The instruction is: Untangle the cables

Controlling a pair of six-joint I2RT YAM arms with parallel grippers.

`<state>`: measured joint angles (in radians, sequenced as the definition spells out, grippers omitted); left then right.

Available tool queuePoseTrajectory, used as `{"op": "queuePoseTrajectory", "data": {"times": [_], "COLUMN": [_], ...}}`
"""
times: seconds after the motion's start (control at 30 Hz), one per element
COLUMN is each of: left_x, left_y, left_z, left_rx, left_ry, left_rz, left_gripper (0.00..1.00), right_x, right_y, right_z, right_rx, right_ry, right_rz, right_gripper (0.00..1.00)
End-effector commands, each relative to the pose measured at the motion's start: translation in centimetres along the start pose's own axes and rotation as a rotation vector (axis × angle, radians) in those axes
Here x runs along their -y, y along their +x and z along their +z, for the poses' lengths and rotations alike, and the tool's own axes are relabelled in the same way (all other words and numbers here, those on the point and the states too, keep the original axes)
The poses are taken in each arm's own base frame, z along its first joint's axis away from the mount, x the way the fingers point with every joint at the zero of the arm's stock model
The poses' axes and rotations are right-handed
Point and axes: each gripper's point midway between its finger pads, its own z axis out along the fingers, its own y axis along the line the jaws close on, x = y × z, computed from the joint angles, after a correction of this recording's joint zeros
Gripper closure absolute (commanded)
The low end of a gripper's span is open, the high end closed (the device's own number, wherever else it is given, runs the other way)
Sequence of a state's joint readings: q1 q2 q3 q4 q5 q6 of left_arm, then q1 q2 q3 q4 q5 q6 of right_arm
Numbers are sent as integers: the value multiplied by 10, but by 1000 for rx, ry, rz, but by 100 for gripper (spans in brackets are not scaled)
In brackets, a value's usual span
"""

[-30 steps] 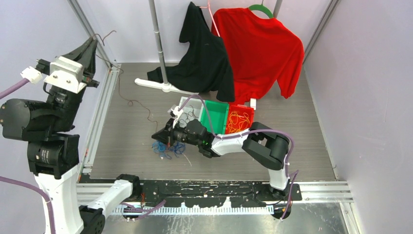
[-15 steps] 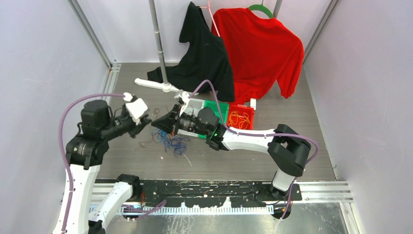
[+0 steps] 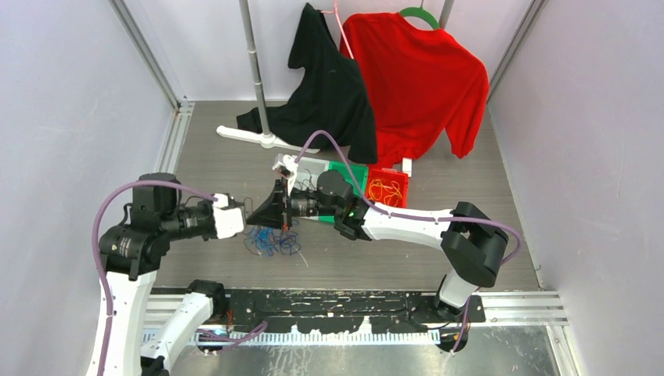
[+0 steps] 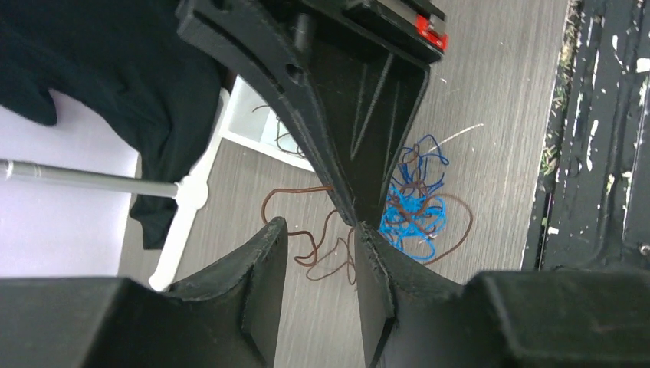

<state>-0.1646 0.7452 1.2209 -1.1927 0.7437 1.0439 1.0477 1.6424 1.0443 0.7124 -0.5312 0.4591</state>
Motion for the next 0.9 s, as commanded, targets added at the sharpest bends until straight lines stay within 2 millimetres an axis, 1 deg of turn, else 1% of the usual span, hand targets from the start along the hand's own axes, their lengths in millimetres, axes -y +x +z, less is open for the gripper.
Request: {"op": "queuePoseTrajectory", "data": {"times": [0.0, 0.07, 0.13, 0.27, 0.33, 0.4, 0.47, 0.53, 0.67, 0.77, 0.87], "left_x": [15, 20, 17, -6, -15, -18, -12, 4, 25, 25, 12], "left_y": [-10, -9, -8, -13, -16, -18, -20, -15, -10, -11, -14], "left_z": [-4, -5, -4, -1, -2, -2, -1, 0, 3, 5, 10], "left_rx": [46, 39, 37, 62, 73, 83, 96, 93, 87, 98, 125], "left_ry": [85, 114, 108, -20, -76, -96, -63, 18, 140, 152, 95], "left_rz": [174, 188, 198, 263, 300, 308, 293, 251, 181, 148, 147], "left_gripper": [61, 60, 60, 61, 61, 60, 58, 57, 56, 57, 59], "right_x": [-50, -55, -59, -64, -65, -66, -67, -68, -72, -73, -75], "right_y": [-44, -42, -39, -32, -29, -28, -29, -30, -34, -34, -32], "right_z": [-6, -7, -9, -11, -12, -12, -12, -10, -6, -2, 2], "right_rx": [36, 19, 3, -35, -48, -56, -56, -52, -47, -48, -56], "right_ry": [-173, -198, -221, -251, -259, -265, -270, -277, -295, -302, -313], "right_rz": [-47, -37, -29, -10, -4, 3, 4, 4, 6, 7, 10], "right_gripper": [99, 99, 99, 99, 99, 99, 99, 99, 99, 99, 99]}}
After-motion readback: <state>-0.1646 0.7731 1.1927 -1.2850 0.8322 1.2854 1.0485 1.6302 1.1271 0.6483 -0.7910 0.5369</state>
